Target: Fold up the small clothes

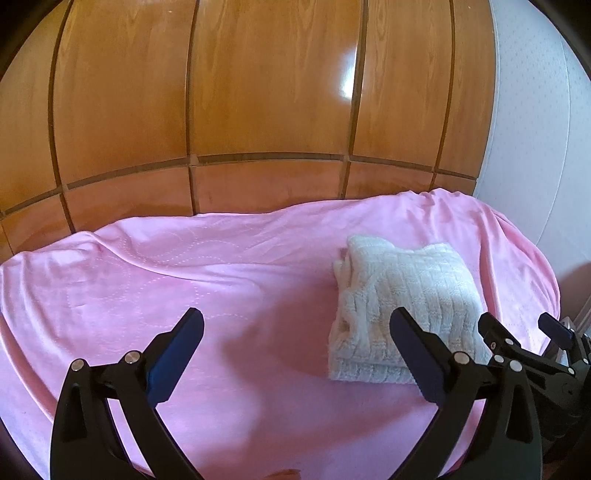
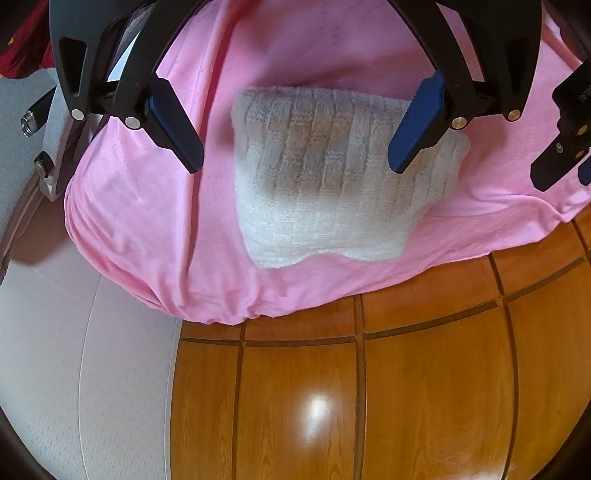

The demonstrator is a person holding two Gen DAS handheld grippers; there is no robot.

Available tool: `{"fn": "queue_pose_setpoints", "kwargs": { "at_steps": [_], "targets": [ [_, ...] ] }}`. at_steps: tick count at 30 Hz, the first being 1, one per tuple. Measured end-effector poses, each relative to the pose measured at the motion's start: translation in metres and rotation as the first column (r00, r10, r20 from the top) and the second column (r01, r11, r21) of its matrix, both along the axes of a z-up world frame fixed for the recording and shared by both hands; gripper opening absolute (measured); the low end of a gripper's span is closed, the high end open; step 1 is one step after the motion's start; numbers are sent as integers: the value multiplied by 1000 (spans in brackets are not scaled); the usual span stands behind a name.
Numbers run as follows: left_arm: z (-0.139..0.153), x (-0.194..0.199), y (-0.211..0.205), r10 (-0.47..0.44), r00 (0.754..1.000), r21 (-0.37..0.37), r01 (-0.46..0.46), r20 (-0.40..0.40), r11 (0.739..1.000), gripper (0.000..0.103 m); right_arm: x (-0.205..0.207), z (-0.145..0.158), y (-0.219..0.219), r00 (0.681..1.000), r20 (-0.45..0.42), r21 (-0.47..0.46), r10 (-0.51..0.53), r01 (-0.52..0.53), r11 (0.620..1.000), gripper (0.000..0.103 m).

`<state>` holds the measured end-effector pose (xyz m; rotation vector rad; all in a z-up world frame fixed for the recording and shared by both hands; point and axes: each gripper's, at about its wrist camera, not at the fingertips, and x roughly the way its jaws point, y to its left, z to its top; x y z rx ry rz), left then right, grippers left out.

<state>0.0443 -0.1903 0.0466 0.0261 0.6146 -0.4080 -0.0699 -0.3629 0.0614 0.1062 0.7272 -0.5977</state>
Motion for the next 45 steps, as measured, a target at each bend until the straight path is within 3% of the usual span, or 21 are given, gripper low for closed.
{"fn": "queue_pose_setpoints", "kwargs": {
  "at_steps": [13, 45],
  "targets": [
    [-5, -1, 0, 13, 1000, 39, -13, -7, 999, 101, 0, -5, 0, 1000, -2, 18, 2, -2, 1000, 99],
    [5, -5, 2, 2, 1000, 4, -2, 9, 1000, 101, -5, 2, -8, 999, 45, 22, -4, 3, 1000, 99]
  ]
}}
